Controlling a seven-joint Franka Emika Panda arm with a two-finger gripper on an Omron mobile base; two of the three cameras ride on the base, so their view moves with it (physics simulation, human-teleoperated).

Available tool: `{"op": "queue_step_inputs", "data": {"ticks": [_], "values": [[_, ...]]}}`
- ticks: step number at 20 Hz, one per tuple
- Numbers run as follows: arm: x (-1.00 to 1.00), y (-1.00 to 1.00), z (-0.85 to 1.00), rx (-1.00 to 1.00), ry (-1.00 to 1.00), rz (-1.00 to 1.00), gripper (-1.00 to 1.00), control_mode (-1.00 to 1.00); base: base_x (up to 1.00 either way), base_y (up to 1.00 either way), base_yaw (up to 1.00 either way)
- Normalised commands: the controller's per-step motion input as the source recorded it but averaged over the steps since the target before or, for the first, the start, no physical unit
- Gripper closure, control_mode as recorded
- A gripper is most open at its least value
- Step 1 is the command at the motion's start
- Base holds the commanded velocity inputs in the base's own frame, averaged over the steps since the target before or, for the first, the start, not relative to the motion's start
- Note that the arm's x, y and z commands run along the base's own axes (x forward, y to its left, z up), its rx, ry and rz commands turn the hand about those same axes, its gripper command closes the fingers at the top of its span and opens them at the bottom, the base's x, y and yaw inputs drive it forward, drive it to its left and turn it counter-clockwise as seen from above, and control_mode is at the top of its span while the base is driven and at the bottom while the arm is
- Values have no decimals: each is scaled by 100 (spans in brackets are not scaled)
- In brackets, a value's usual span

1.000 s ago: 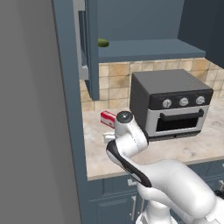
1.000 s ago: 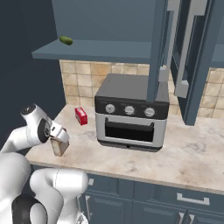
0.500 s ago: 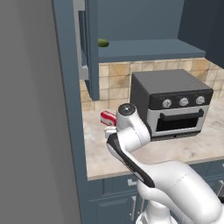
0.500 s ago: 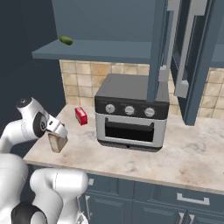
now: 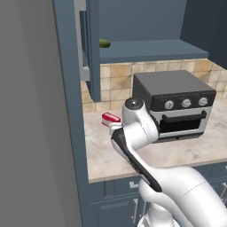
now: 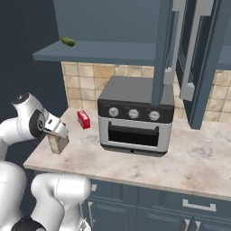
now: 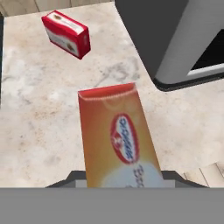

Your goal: Pick the boxed food and canned food from the counter and place them in the cabinets closest to them.

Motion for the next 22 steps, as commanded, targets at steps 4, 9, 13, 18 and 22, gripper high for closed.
{"op": "queue_step_inputs", "data": {"ticks": [4, 9, 13, 18, 22], "values": [[-13, -12, 42, 0, 0, 0, 100, -100, 0, 0, 0], [-12, -15, 49, 1, -2, 0, 100, -100, 0, 0, 0], [-13, -15, 53, 1, -3, 0, 100, -100, 0, 0, 0], [-15, -14, 52, 1, -3, 0, 100, -100, 0, 0, 0], [-12, -14, 52, 1, -1, 0, 100, -100, 0, 0, 0]]}}
